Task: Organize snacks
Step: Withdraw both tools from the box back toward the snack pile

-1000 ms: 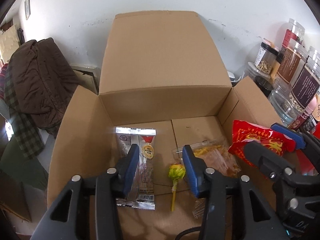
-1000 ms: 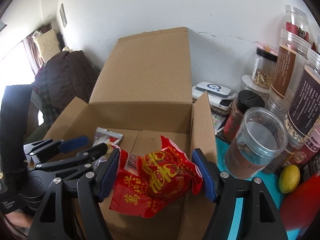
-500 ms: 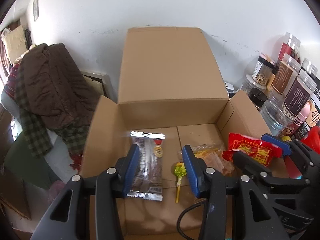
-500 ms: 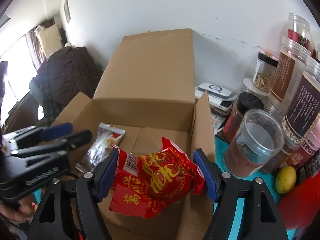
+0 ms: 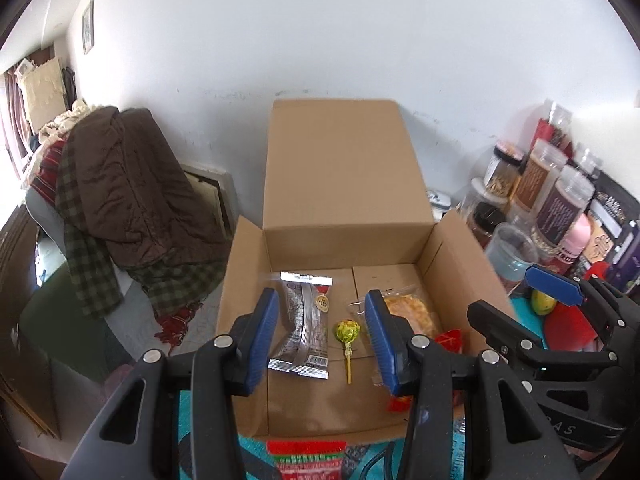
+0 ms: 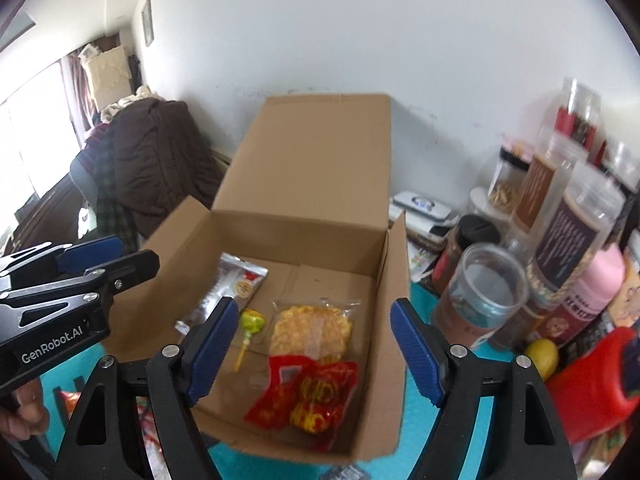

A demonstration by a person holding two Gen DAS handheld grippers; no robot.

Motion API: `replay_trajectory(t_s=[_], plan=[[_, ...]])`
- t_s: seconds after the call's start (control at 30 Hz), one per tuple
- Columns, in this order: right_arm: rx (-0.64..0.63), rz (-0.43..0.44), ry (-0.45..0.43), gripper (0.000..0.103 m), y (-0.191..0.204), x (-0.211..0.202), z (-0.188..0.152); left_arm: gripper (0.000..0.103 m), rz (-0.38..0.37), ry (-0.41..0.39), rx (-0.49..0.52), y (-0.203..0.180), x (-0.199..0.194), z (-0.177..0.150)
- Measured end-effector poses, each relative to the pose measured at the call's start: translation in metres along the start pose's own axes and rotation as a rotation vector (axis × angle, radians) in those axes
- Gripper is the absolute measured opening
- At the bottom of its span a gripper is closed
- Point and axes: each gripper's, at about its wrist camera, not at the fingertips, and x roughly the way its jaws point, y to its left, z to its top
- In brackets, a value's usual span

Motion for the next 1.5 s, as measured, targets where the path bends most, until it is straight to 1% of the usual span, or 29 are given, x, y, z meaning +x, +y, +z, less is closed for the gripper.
replay_trajectory(t_s=[0.2,0.5,0.6,0.8,0.9,0.97,1.0,1.03,1.1,1.17,1.37,1.5], plan=[[-0.024,-0.008,-0.062,0.079,0.013,-0.043,0.004,0.045,0.002,-0.060,-0.009,0.003,-0.043,0.001],[-0.056,0.013,-0.156,0.079,0.040,-0.106,0.001,0.045,0.014,-0.147,-0.023,0.015,-0.106,-0.012],[-0.066,0.026,-0.197,0.079,0.052,-0.129,-0.003,0.045,0.018,-0.168,-0.023,0.019,-0.124,-0.018],[-0.079,0.052,-0.243,0.079,0.070,-0.160,-0.015,0.045,0.026,-0.193,-0.027,0.028,-0.153,-0.034],[-0.080,0.063,-0.261,0.082,0.078,-0.172,-0.023,0.045,0.022,-0.196,-0.028,0.032,-0.163,-0.043],[-0.084,0.070,-0.268,0.082,0.084,-0.179,-0.030,0.058,0.027,-0.203,-0.024,0.035,-0.170,-0.049],[-0.084,0.074,-0.271,0.082,0.086,-0.181,-0.032,0.070,0.033,-0.212,-0.024,0.037,-0.175,-0.053],[-0.084,0.079,-0.271,0.082,0.088,-0.184,-0.035,0.075,0.040,-0.224,-0.022,0.038,-0.179,-0.057],[-0.083,0.086,-0.270,0.082,0.093,-0.187,-0.041,0.075,0.049,-0.238,-0.015,0.040,-0.187,-0.064],[-0.081,0.094,-0.268,0.084,0.096,-0.189,-0.048,0.075,0.035,-0.237,-0.010,0.044,-0.192,-0.071],[-0.064,0.113,-0.249,0.085,0.105,-0.190,-0.069,0.075,0.034,-0.234,0.002,0.054,-0.206,-0.093],[-0.056,0.123,-0.228,0.085,0.112,-0.187,-0.082,0.075,0.024,-0.220,0.014,0.059,-0.208,-0.107]])
